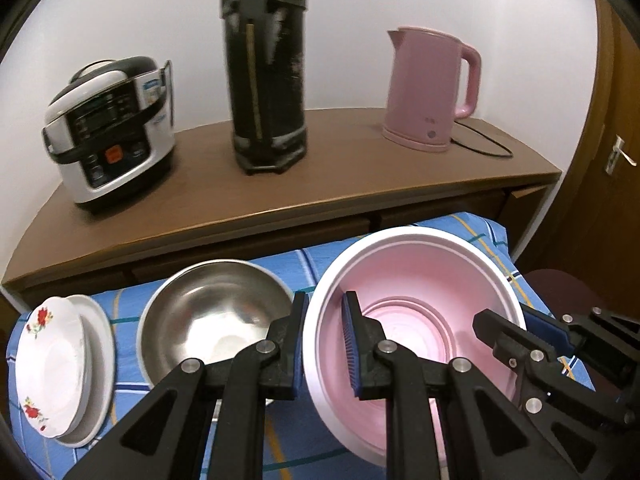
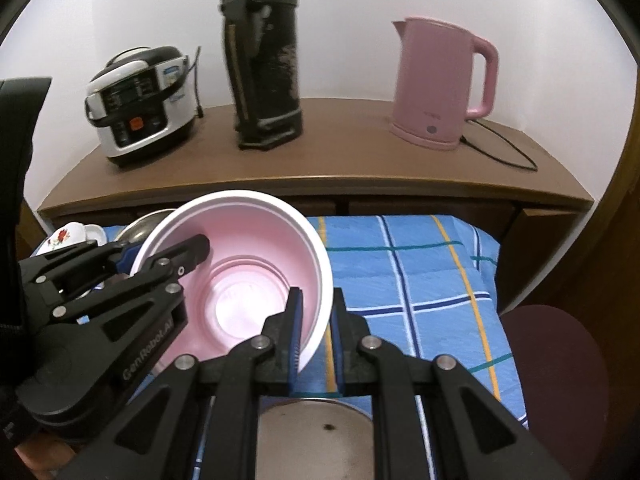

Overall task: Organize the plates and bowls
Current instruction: 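Carry the pink bowl with both grippers over the red-outside bowl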

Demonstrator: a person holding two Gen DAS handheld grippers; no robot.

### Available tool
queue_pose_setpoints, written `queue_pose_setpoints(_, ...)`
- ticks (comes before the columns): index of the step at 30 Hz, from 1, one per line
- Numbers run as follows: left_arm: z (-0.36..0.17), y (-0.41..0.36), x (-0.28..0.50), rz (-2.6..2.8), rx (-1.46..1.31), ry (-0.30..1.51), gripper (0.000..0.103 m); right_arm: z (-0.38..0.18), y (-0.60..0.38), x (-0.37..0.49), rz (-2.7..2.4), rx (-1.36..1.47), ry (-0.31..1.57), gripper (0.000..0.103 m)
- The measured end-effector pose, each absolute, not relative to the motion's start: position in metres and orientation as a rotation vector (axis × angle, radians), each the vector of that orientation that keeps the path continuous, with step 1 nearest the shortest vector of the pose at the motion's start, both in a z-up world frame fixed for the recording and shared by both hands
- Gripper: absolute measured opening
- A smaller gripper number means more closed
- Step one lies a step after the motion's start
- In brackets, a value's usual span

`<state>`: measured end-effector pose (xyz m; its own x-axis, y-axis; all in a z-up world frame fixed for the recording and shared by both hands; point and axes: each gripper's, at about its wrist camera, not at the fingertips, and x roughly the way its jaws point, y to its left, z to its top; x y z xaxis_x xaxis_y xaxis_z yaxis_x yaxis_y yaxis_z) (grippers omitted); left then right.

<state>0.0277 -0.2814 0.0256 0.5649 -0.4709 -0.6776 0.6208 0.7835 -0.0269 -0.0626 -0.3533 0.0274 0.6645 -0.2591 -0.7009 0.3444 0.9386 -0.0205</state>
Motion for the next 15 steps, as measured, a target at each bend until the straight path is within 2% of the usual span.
queue_pose_setpoints(15,0.056,-0.201,0.053,-0.544,0.16,0.669,0.019,0.055,-0.285,-0.027,-0.233,0.097,0.711,0.013)
